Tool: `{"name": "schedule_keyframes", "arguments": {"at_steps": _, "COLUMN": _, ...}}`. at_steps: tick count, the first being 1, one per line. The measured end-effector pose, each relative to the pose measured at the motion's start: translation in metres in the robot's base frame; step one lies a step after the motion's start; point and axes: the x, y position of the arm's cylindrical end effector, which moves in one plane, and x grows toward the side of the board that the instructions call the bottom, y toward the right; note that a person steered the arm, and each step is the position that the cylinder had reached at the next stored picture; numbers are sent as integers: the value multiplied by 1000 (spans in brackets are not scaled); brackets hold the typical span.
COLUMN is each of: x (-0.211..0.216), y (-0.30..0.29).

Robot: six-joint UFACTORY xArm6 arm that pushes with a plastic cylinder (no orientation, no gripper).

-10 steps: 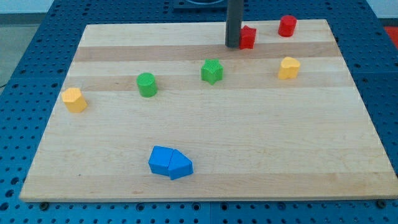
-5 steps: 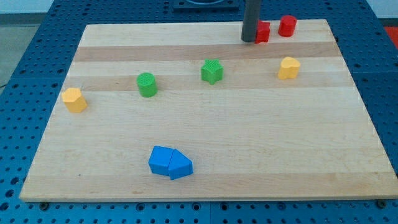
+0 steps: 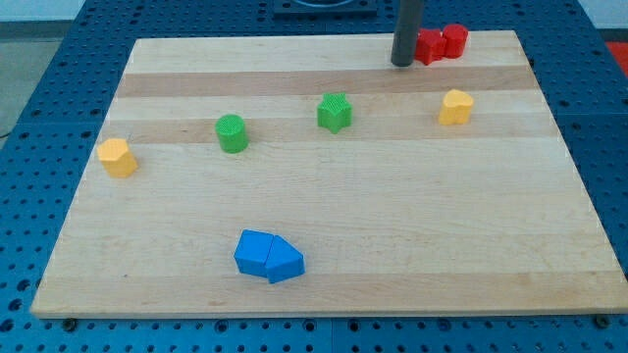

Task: Move the red star to the left of the red circle

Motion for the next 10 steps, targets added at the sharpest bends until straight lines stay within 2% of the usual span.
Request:
{"name": "schedule_keyframes", "arguments": {"at_steps": 3, "x": 0, "y": 6}}
{"name": "schedule_keyframes", "arguments": {"at_steps": 5, "x": 41, "y": -37}}
{"name": "schedule_keyframes", "arguments": {"at_steps": 7, "x": 42, "y": -40}}
{"name": "schedule_keyframes", "arguments": {"at_steps": 9, "x": 50, "y": -24}}
{"name": "schedule_keyframes", "arguments": {"at_steps": 10, "x": 63, "y": 11}}
